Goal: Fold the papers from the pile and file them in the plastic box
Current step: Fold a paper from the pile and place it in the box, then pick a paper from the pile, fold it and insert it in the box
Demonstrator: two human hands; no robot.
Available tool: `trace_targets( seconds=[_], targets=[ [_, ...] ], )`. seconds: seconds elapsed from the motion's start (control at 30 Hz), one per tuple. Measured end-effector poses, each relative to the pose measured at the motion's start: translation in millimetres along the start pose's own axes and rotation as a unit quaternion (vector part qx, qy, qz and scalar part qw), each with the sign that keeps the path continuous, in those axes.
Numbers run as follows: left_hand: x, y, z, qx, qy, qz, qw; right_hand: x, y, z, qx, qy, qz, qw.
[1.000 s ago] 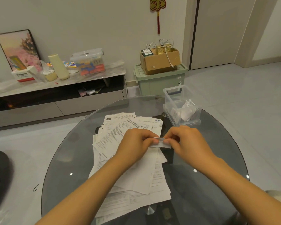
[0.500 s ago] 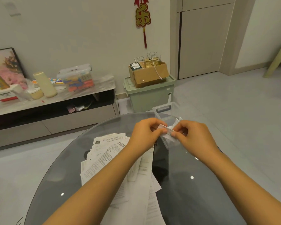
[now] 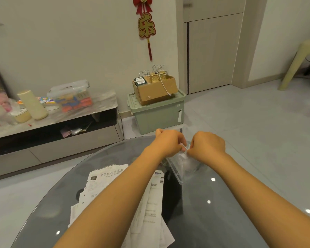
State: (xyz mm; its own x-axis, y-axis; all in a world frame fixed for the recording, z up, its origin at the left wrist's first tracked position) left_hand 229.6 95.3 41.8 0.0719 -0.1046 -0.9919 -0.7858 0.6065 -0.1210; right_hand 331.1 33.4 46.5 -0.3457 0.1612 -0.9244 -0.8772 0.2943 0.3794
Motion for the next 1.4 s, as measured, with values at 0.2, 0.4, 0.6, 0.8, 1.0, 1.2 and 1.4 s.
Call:
trace_targets(
  seconds=[0.2, 0.4, 0.6, 0.8, 1.0, 1.2, 1.4],
  targets=[
    [4, -7, 19, 0.005, 0.084, 0.116, 0.990, 4, 8, 7, 0.007, 0.075, -0.096, 0.993],
    [8, -14, 26, 0.005, 0.113, 0.170, 0.979, 1, 16, 9, -0.005, 0.109, -0.138, 0.984],
    [2, -7, 21, 0.001, 0.084, 0.097, 0.992, -2, 8, 9, -0.016, 0.076, -0.078, 0.994],
    [-18, -7, -12, -0.001, -0.013, 0.029, 0.999, -11, -3, -9, -0.045, -0.009, 0.063, 0.997],
    [-30, -6, -94, -0.030, -0.074, -0.033, 0.996, -18, 3, -60, -0.114, -0.017, 0.213, 0.970],
    [-20, -2, -182, -0.083, -0.092, -0.046, 0.991, -4, 21, -118, -0.183, 0.015, 0.253, 0.950],
    [9, 15, -237, -0.135, -0.090, -0.044, 0.986, 34, 33, -146, -0.220, 0.053, 0.260, 0.939]
  ],
)
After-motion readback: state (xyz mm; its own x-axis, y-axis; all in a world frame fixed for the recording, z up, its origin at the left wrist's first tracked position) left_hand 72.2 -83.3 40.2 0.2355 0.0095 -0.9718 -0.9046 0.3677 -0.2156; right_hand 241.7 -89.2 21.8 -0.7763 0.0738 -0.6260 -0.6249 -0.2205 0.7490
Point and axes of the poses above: each hand's wrist, its own z-axis towards the middle knuckle, its own x-axis out of the palm, y = z × x, the point moved 3 cm from there along z, towards the middle knuckle, and after that the axes turned 10 degrees about z, right-handed, at the moved point
